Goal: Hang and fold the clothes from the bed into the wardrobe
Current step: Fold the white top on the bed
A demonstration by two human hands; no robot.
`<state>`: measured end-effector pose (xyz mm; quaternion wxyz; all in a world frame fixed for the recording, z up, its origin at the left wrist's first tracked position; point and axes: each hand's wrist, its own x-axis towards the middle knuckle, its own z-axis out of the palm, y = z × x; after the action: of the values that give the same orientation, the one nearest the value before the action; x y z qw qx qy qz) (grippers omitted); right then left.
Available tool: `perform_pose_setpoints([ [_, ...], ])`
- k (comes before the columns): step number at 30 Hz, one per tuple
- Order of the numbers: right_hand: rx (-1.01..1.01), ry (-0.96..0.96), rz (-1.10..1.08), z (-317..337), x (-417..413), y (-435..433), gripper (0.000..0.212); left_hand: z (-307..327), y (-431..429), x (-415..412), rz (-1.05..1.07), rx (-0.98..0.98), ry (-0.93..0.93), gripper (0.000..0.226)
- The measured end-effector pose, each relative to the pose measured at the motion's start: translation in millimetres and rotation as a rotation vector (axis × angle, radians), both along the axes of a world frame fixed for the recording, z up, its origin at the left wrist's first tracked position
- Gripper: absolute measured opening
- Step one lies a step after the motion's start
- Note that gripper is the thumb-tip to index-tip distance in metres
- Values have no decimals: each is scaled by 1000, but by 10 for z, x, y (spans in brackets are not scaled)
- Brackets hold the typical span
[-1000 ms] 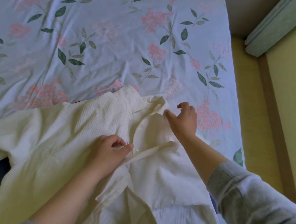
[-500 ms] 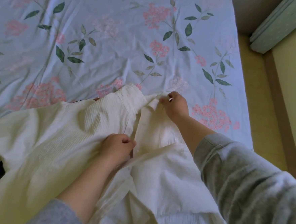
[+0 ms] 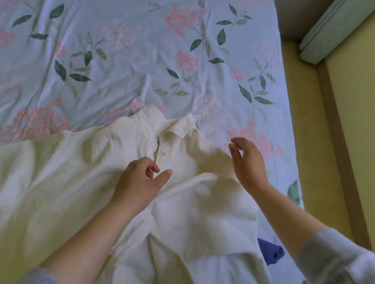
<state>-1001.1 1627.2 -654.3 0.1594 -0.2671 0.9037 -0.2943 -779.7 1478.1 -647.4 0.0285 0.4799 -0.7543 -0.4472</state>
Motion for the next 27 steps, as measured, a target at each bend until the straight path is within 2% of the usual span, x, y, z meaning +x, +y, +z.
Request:
perform_pose_setpoints([
  [3, 68, -38, 39, -8, -37, 499, 30, 148, 170, -114, -207, -41, -54, 40],
  [7, 185, -162, 194, -91, -71, 892, 34, 223, 318, -377, -358, 44, -282, 60],
  [9, 254, -153, 279, -139, -100, 959, 37, 190, 372, -470, -353, 105, -342, 62],
  [13, 353, -104, 387, -176, -211, 921, 50, 68, 429, -563, -415, 91, -413, 56],
  [15, 377, -94, 424, -203, -295, 866, 42, 28, 435, -581, -424, 97, -382, 52],
  [18, 428, 14, 389, -211, -469, 805, 21, 2, 441, -601, -388, 80, -234, 42],
  [22, 463, 150, 242, -169, -701, 882, 17, 18, 381, -637, -395, -32, -146, 27],
  [24, 477, 109, 220, -164, -722, 917, 18, -10, 321, -632, -414, -106, -199, 34],
  [27, 415, -72, 195, -167, -632, 942, 27, -74, 287, -575, -479, -103, -409, 36],
])
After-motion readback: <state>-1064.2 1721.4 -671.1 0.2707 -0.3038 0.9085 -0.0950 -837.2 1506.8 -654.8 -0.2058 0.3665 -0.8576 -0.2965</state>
